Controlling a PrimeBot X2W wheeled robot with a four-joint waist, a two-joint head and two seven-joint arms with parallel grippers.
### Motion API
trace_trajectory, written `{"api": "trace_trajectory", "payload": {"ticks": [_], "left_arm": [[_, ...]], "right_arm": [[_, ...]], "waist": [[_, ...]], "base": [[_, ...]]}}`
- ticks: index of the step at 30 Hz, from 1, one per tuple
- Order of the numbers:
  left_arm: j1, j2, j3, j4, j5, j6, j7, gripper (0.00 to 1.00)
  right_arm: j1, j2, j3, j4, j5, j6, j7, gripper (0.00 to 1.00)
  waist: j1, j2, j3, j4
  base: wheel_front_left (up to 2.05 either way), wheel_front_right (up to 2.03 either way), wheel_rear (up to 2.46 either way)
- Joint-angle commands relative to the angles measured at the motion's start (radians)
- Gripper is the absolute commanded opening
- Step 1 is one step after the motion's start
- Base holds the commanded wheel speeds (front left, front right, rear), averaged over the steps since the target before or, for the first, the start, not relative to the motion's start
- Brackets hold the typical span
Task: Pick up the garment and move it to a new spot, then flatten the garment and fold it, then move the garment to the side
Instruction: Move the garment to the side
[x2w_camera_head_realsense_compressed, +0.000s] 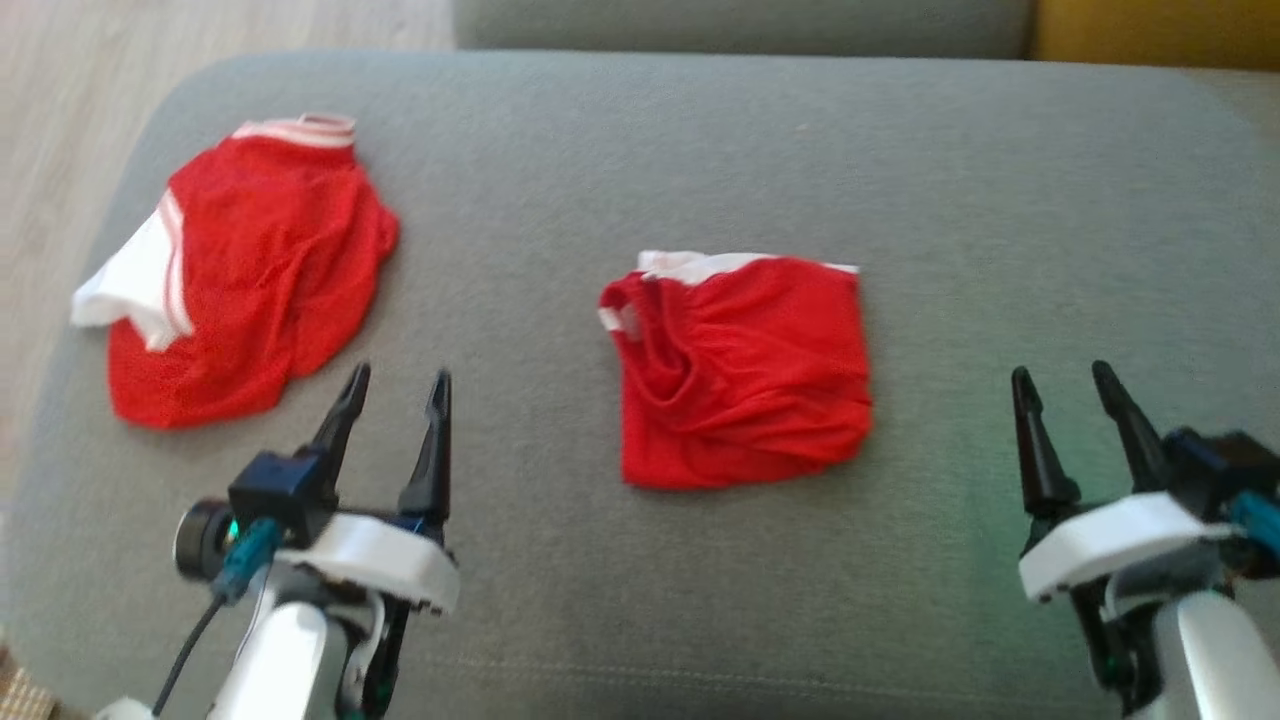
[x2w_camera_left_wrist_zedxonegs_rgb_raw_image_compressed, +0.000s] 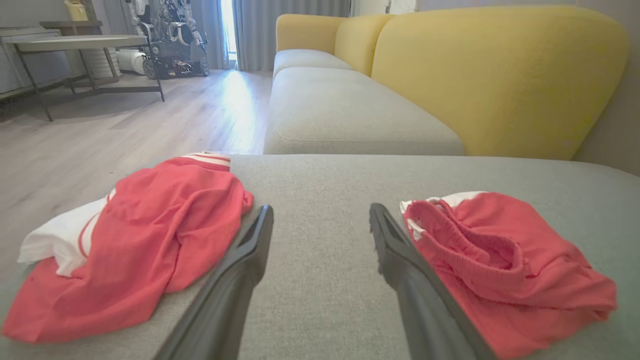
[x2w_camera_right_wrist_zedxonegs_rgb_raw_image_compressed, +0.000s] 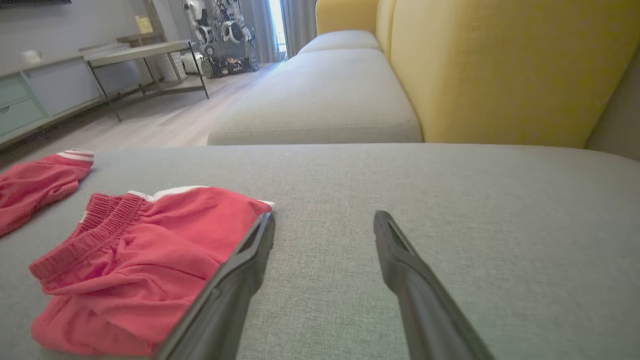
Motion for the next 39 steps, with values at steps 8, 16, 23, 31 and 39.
{"api": "trace_trajectory", "payload": {"ticks": [8,16,23,31,39], "left_arm": [[-0.115,-0.024,0.010,-0.010,0.001,-0.011,-0.038,1.00],[-0.154,-0.048,0.000,0.020,0.004,-0.019,-0.050,1.00],[-0.170,-0.059,0.007,0.013,0.011,-0.023,-0.052,1.00],[-0.162,-0.059,0.021,0.001,0.029,-0.030,-0.052,1.00],[-0.175,-0.042,0.029,-0.020,0.049,-0.038,-0.052,1.00]], "right_arm": [[-0.165,-0.077,0.066,0.112,0.011,0.003,0.068,1.00],[-0.245,-0.111,0.158,0.222,0.054,0.003,0.143,1.00],[-0.273,-0.119,0.191,0.260,0.100,0.003,0.222,0.18],[-0.317,-0.164,0.253,0.229,0.065,0.003,0.214,0.00],[-0.352,-0.236,0.292,0.193,0.057,0.003,0.210,0.00]], "waist": [[0.0000,0.0000,0.122,0.140],[0.0000,0.0000,0.158,0.186],[0.0000,0.0000,0.169,0.182],[0.0000,0.0000,0.165,0.113],[0.0000,0.0000,0.178,-0.017]], "base": [[0.00,0.00,0.00],[0.00,0.00,0.00],[0.00,0.00,0.00],[0.00,0.00,0.00],[0.00,0.00,0.00]]}}
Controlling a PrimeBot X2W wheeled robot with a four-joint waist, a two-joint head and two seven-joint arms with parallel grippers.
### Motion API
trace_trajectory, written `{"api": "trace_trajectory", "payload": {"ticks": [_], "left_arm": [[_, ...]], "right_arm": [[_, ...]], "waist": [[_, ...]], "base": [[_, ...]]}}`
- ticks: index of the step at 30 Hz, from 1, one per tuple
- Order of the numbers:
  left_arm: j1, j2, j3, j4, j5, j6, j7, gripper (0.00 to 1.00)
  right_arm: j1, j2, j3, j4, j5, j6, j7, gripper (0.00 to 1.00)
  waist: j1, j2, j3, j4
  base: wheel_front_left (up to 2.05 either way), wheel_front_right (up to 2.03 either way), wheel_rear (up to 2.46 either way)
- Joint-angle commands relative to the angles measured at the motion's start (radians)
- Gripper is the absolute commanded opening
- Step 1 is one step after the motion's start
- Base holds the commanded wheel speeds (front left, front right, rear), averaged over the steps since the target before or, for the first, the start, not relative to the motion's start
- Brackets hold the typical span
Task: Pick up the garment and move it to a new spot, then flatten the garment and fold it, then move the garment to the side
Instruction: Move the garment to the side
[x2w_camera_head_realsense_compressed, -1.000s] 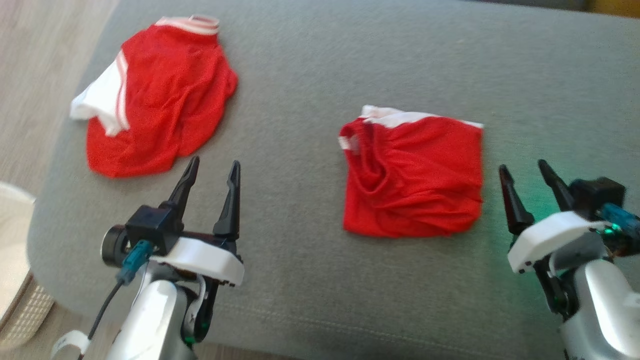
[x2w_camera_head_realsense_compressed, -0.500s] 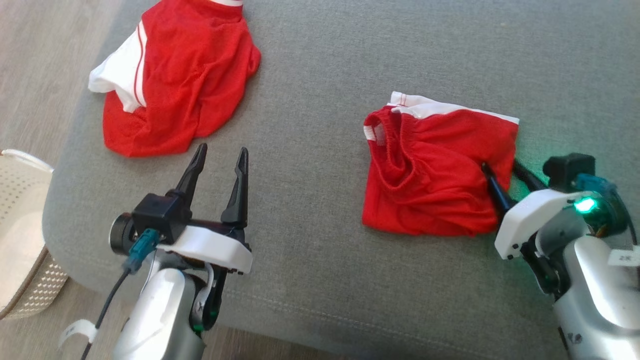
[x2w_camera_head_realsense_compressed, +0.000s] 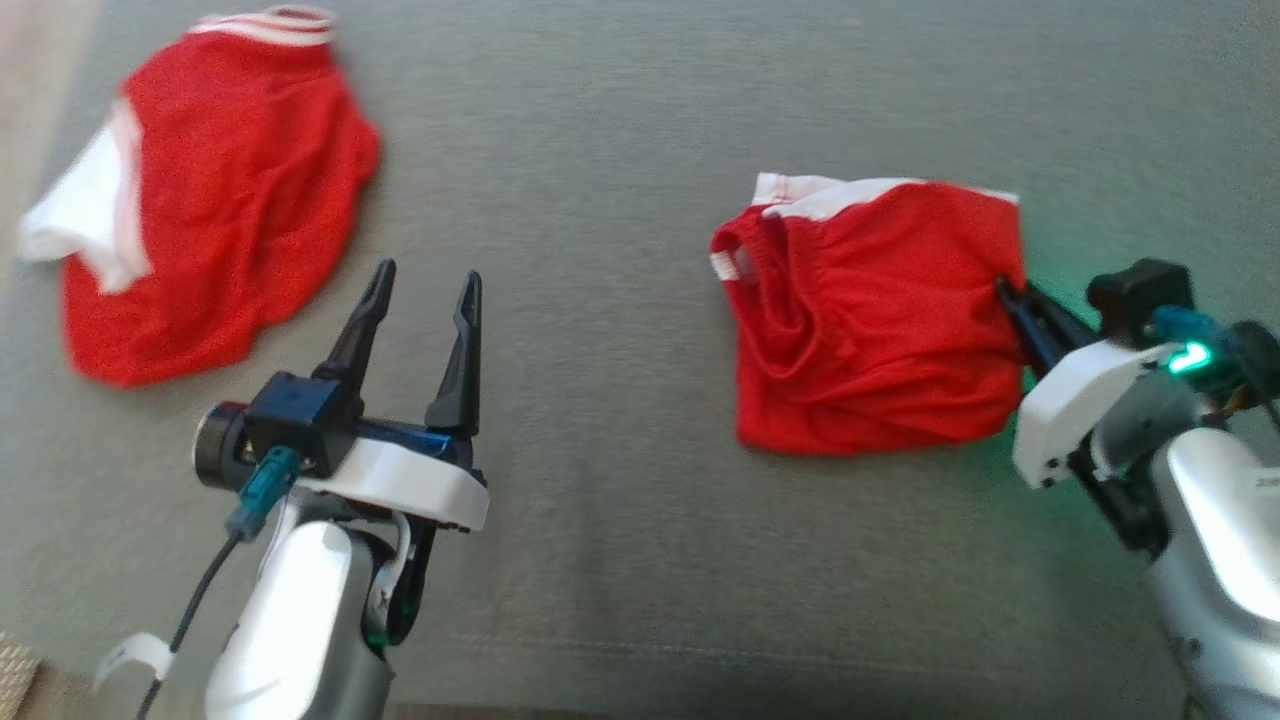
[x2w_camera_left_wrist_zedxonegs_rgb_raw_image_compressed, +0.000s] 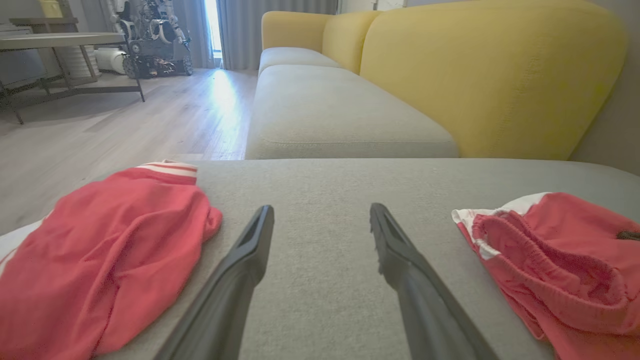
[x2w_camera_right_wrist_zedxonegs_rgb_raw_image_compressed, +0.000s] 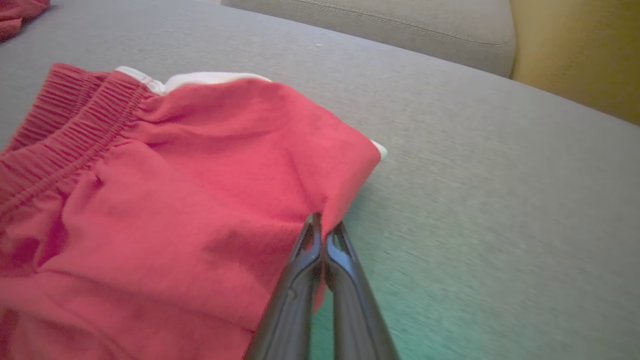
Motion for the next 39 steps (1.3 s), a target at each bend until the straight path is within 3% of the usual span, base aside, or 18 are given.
{"api": "trace_trajectory", "payload": {"ticks": [1,11,19,26,39], "left_arm": [[-0.039,0.022,0.034,-0.041,0.013,0.000,-0.012,1.00],[-0.085,0.054,0.026,-0.082,0.035,-0.006,-0.004,1.00],[-0.151,0.071,0.001,-0.117,0.056,-0.020,0.018,1.00],[-0.195,0.090,-0.008,-0.138,0.071,-0.022,0.031,1.00],[-0.216,0.114,-0.018,-0.153,0.075,-0.023,0.048,1.00]], "right_arm": [[-0.023,-0.028,0.011,-0.040,0.001,0.003,-0.006,0.00],[-0.126,-0.181,-0.015,-0.056,0.003,0.003,0.018,0.00],[-0.289,-0.292,-0.039,0.045,0.020,0.003,-0.017,0.00],[-0.394,-0.313,-0.104,0.129,0.054,0.003,-0.070,0.00],[-0.438,-0.332,-0.185,0.202,0.128,0.003,-0.126,0.00]], "waist": [[0.0000,0.0000,0.012,-0.062],[0.0000,0.0000,0.084,-0.227],[0.0000,0.0000,0.185,-0.278],[0.0000,0.0000,0.253,-0.308],[0.0000,0.0000,0.292,-0.339]], "base": [[0.00,0.00,0.00],[0.00,0.00,0.00],[0.00,0.00,0.00],[0.00,0.00,0.00],[0.00,0.00,0.00]]}}
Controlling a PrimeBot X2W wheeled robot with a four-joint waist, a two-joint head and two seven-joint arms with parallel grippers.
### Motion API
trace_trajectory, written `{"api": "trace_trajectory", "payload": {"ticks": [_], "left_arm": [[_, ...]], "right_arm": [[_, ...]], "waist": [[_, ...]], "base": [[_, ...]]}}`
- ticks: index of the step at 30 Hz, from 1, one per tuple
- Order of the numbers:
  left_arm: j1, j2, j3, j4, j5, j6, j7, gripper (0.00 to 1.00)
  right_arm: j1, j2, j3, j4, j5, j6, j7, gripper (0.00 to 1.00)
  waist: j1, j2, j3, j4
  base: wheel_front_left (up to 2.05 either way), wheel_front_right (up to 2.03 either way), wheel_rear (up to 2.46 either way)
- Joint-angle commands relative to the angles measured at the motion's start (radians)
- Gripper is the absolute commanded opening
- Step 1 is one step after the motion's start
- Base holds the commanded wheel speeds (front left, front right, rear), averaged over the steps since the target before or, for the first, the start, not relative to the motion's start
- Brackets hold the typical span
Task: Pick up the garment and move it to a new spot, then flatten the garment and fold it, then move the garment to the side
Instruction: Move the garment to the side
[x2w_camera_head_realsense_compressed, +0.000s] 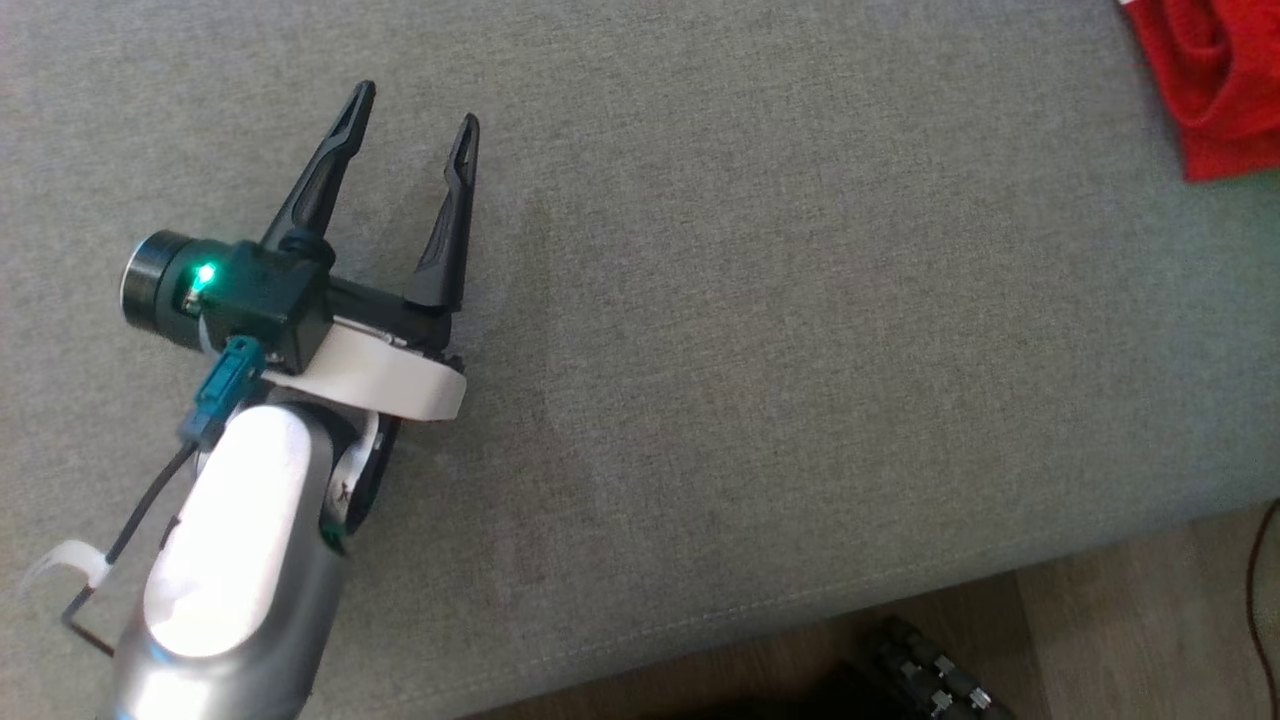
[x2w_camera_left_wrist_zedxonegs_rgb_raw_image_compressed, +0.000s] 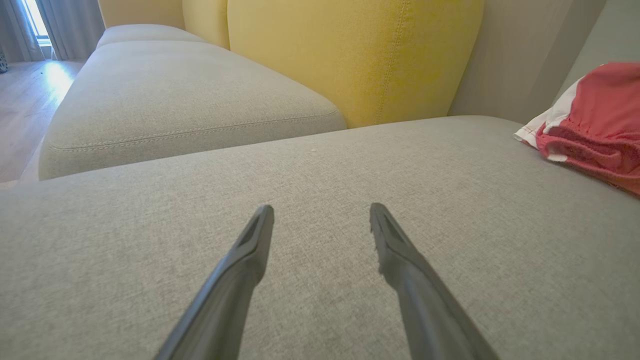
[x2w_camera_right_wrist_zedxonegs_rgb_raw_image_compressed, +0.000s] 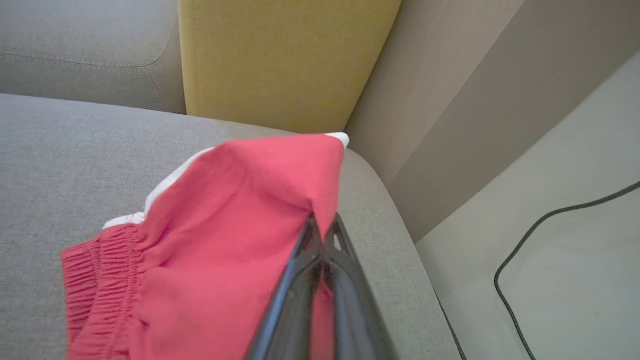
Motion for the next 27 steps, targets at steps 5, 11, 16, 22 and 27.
{"api": "trace_trajectory", "payload": {"ticks": [5,11,16,22,27], "left_arm": [[-0.035,0.029,0.018,-0.047,0.011,-0.007,0.011,1.00],[-0.040,0.037,0.013,-0.056,0.011,-0.006,0.016,1.00],[-0.033,0.045,0.012,-0.056,0.006,-0.003,0.019,1.00],[-0.020,0.051,0.011,-0.050,-0.001,0.002,0.016,1.00],[0.012,0.049,0.016,-0.036,-0.016,0.014,0.007,1.00]], "right_arm": [[-0.035,-0.039,0.008,-0.017,0.007,0.003,-0.036,0.00],[-0.057,-0.009,-0.016,0.011,0.005,0.003,-0.065,1.00],[-0.040,0.028,-0.057,0.027,-0.002,0.003,-0.077,1.00],[0.013,0.085,-0.125,0.007,-0.010,0.003,-0.104,1.00],[0.101,0.178,-0.181,-0.081,-0.016,0.003,-0.143,1.00]], "waist": [[-0.0001,0.0000,0.020,-0.007],[-0.0001,0.0000,0.030,-0.006],[-0.0001,0.0000,0.024,-0.011],[-0.0001,0.0000,-0.005,-0.017],[-0.0001,0.0000,-0.058,-0.019]], "base": [[0.00,0.00,0.00],[0.00,0.00,0.00],[0.00,0.00,0.00],[0.00,0.00,0.00],[0.00,0.00,0.00]]}}
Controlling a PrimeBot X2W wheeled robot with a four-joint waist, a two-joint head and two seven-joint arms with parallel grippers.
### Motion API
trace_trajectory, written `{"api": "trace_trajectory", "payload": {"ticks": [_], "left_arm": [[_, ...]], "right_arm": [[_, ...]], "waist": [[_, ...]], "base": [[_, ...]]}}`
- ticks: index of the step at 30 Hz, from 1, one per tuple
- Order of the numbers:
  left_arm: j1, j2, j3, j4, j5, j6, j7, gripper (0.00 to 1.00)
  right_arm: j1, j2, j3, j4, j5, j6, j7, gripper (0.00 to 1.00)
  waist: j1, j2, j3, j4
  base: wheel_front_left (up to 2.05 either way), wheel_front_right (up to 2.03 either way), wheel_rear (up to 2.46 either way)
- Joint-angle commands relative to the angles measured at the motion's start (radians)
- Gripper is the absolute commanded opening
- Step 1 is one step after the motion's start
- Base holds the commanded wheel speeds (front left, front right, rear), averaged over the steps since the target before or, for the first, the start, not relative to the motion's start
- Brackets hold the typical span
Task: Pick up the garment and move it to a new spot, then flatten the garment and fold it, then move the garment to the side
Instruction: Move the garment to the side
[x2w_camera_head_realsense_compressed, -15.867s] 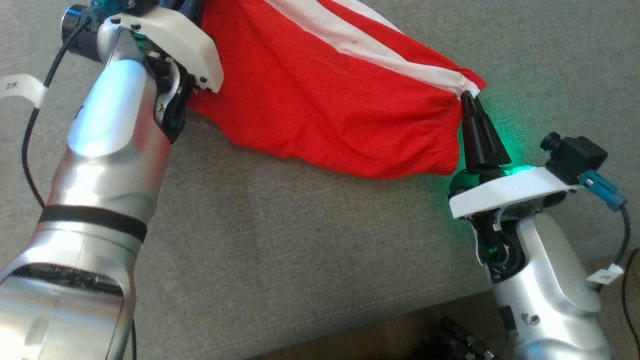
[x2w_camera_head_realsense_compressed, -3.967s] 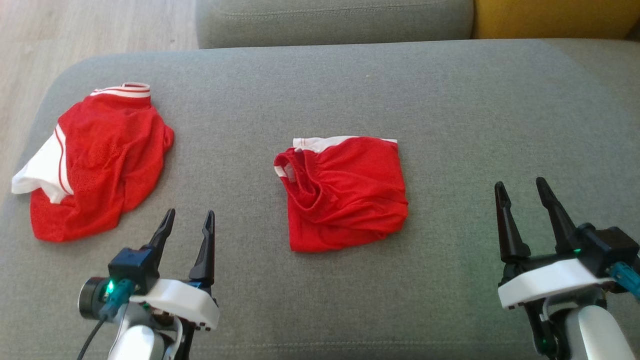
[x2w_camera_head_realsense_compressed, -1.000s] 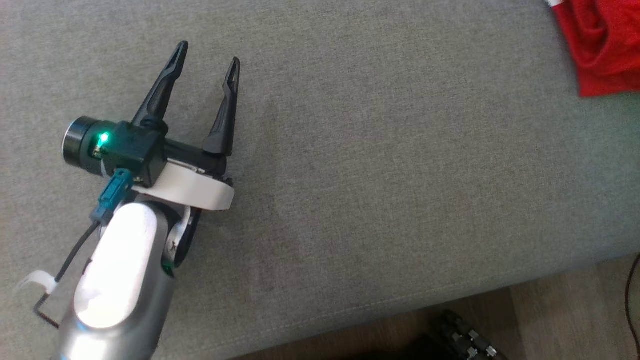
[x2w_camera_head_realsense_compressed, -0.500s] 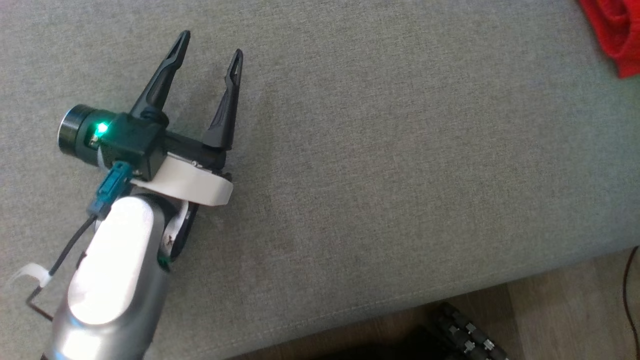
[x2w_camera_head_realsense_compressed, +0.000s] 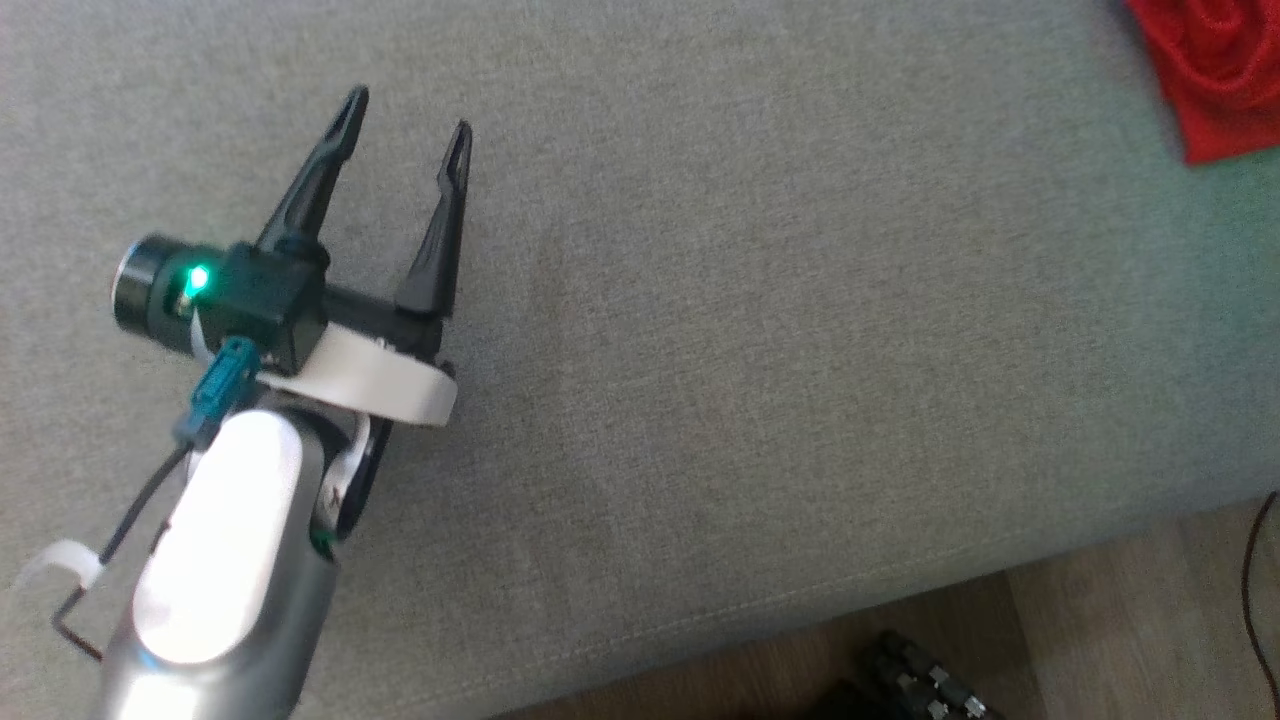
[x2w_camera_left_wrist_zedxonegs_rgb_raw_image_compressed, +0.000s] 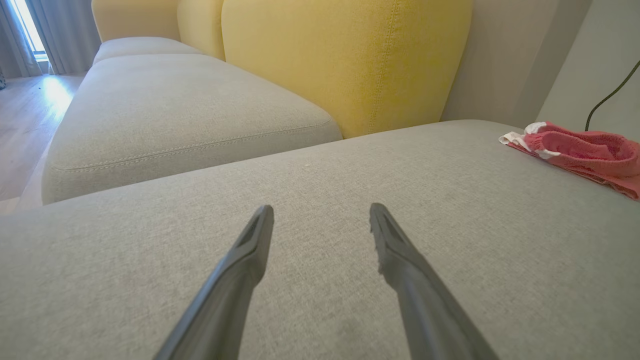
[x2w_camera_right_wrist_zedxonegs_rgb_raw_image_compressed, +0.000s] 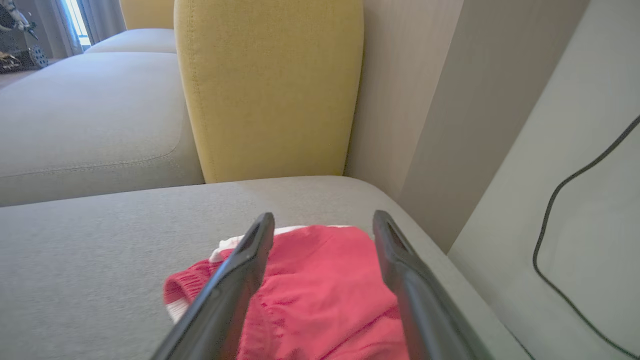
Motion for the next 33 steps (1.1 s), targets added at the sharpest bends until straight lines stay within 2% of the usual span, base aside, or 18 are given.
{"api": "trace_trajectory", "payload": {"ticks": [1,7,14,22,28,33], "left_arm": [[0.018,0.019,0.032,-0.026,-0.007,0.006,-0.011,1.00],[0.062,0.006,0.043,-0.011,-0.034,0.027,-0.023,1.00],[0.096,-0.014,0.057,0.001,-0.066,0.047,-0.037,1.00],[0.139,-0.026,0.092,0.023,-0.102,0.071,-0.056,1.00],[0.177,-0.029,0.117,0.045,-0.122,0.079,-0.067,1.00],[0.229,-0.025,0.134,0.060,-0.131,0.083,-0.071,1.00]], "right_arm": [[0.042,0.004,-0.006,-0.058,-0.008,0.003,-0.012,1.00],[0.174,0.118,-0.003,-0.209,-0.018,0.003,-0.013,1.00],[0.292,0.223,0.056,-0.358,-0.042,0.003,-0.027,1.00],[0.376,0.305,0.078,-0.423,-0.103,0.003,-0.041,1.00],[0.434,0.344,0.099,-0.422,-0.140,0.003,-0.052,1.00],[0.480,0.361,0.120,-0.400,-0.160,0.003,-0.060,1.00]], "waist": [[-0.0001,0.0000,-0.031,0.001],[-0.0001,0.0000,-0.098,0.024],[-0.0001,0.0000,-0.153,0.088],[-0.0001,0.0000,-0.210,0.164],[-0.0001,0.0000,-0.257,0.217],[-0.0001,0.0000,-0.309,0.225]], "base": [[0.00,0.00,0.00],[0.00,0.00,0.00],[0.00,0.00,0.00],[0.00,0.00,0.00],[0.00,0.00,0.00],[0.00,0.00,0.00]]}}
